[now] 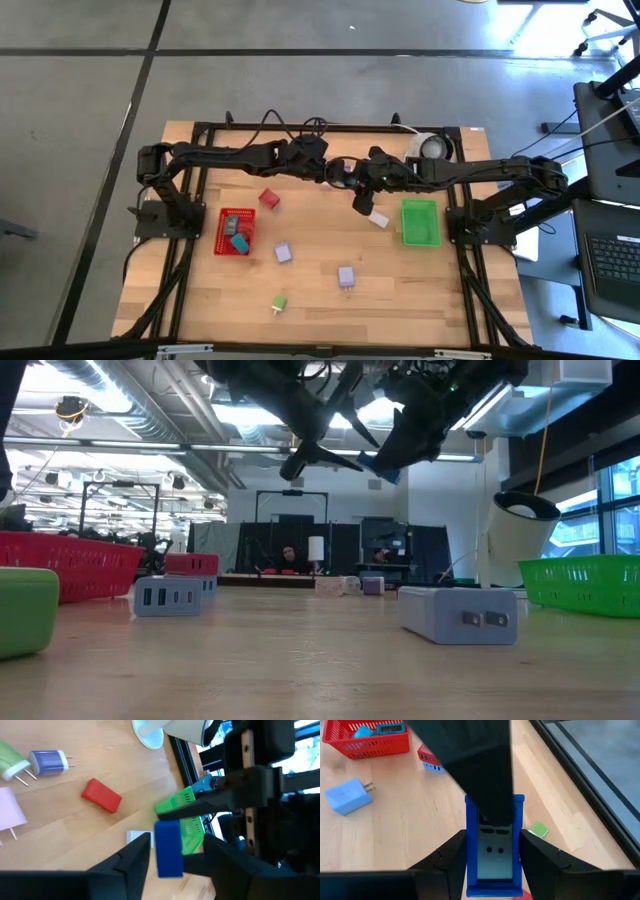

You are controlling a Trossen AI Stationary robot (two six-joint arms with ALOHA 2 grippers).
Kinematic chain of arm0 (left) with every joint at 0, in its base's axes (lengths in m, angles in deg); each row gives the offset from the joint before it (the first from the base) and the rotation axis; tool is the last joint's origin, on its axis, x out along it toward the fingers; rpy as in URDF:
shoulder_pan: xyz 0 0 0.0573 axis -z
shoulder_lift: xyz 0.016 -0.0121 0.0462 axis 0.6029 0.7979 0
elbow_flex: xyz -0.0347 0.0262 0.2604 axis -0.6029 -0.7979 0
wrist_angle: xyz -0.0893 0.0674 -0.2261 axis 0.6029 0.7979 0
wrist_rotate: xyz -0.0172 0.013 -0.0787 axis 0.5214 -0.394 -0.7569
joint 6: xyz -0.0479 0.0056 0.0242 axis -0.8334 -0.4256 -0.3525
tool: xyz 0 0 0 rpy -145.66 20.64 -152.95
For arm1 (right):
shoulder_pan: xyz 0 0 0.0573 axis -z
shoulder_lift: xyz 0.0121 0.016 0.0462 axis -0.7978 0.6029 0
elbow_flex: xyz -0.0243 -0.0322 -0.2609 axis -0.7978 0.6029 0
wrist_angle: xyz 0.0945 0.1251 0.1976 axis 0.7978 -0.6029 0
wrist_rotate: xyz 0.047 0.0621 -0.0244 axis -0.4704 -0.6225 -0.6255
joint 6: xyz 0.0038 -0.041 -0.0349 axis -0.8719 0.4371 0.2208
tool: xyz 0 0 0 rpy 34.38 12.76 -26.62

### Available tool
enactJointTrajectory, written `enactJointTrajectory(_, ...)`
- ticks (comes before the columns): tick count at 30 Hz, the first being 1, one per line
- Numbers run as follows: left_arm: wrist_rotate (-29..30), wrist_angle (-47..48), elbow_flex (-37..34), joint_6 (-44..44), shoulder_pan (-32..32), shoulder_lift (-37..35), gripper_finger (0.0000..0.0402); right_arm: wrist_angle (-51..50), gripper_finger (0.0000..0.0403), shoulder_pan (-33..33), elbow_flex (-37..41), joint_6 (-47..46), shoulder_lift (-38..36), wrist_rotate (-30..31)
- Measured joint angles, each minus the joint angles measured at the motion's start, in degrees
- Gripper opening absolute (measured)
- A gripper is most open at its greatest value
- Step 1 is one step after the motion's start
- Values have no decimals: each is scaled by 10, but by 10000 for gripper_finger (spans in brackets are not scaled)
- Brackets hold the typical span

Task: Pick & Place Office items
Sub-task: Put the blue digital timer into the orange basket

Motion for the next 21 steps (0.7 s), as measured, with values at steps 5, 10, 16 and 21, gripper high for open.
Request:
enactJointTrajectory(5, -8, 4, 0, 5, -3, 0, 111, 6, 161, 0, 0, 9, 0, 1)
enactJointTrajectory(10, -8, 6, 0, 5, -4, 0, 62, 6, 161, 0, 0, 15, 0, 5)
enactJointTrajectory(16, -9, 6, 0, 7, -4, 0, 64, 6, 170, 0, 0, 14, 0, 11)
enactJointTrajectory(21, -19, 2, 0, 16, -3, 0, 70, 7, 216, 0, 0, 11, 0, -15)
